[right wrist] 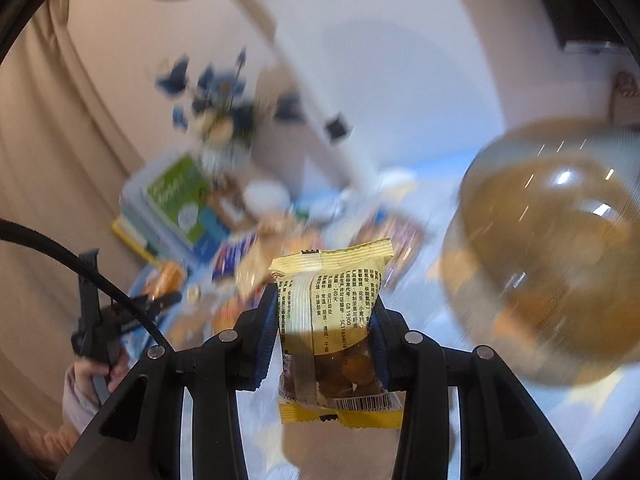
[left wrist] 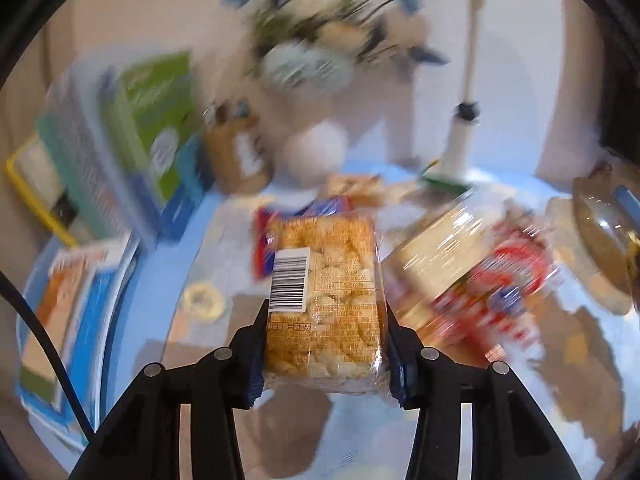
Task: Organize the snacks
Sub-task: 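Carry both packets to the amber glass bowl while the right tool releases the yellow packet into it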
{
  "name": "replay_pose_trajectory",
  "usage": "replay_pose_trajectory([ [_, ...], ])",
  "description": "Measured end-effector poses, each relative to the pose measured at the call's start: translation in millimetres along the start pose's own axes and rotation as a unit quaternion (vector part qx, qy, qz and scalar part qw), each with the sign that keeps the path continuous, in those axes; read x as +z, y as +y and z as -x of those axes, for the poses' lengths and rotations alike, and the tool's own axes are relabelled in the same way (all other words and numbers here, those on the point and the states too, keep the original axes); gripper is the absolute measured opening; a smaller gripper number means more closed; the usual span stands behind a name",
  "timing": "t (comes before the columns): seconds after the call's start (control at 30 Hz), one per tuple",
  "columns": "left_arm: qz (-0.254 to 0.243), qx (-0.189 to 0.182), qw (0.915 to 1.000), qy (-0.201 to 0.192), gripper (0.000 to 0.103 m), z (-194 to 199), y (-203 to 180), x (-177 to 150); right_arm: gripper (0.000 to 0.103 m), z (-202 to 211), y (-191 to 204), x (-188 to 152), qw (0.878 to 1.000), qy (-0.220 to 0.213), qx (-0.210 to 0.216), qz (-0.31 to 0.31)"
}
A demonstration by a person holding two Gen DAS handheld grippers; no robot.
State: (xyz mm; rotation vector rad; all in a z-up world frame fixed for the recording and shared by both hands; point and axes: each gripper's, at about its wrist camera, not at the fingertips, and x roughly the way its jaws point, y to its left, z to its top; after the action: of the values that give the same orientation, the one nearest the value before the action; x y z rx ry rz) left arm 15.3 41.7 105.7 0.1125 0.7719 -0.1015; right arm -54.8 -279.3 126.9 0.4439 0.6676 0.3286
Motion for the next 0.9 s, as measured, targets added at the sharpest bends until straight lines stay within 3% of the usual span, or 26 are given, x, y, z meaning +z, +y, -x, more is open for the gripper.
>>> replay_pose_trajectory([
  [0.2, -0.046, -0.088, 0.9941, -0.044, 0.045, 17.0, -110.6, 68.8, 0.039, 38.5, -43.3, 57.7, 0.998, -0.025, -0.047, -0.028],
  [0.3, -0.073, -0.147, 0.9851, -0.052, 0.045, 16.8, -180.6, 86.0, 0.039, 51.0, -73.6, 71.8, 0.995, -0.019, -0.088, -0.046],
  [0.47, -0.115, -0.241, 0.9636, -0.013, 0.044, -6.3, -285.8, 87.4, 0.042, 60.2, -125.2, 76.7, 0.986, -0.009, -0.143, -0.081],
  [0.53, -0.122, -0.243, 0.9622, 0.001, 0.044, -19.0, -302.1, 90.7, 0.048, 58.1, -138.4, 75.1, 0.983, 0.006, -0.162, -0.088],
  [0.6, -0.131, -0.227, 0.9649, 0.018, 0.052, -24.9, -305.3, 87.4, 0.07, 58.3, -147.1, 72.4, 0.979, 0.006, -0.174, -0.104],
  [0.67, -0.13, -0.193, 0.9724, 0.021, 0.078, -25.3, -293.3, 78.5, 0.074, 65.5, -150.6, 71.1, 0.979, -0.003, -0.174, -0.104],
  [0.73, -0.126, -0.157, 0.9795, 0.012, 0.095, -19.2, -274.6, 61.0, 0.074, 70.0, -147.6, 70.4, 0.979, -0.011, -0.179, -0.1],
  [0.8, -0.127, -0.13, 0.983, 0.027, 0.096, -23.5, -263.2, 42.0, 0.075, 71.1, -143.8, 68.9, 0.98, -0.013, -0.174, -0.1],
  [0.9, -0.144, -0.1, 0.9813, 0.078, 0.096, -42.7, -257.0, 6.6, 0.075, 67.3, -131.9, 65.0, 0.982, -0.015, -0.159, -0.101],
])
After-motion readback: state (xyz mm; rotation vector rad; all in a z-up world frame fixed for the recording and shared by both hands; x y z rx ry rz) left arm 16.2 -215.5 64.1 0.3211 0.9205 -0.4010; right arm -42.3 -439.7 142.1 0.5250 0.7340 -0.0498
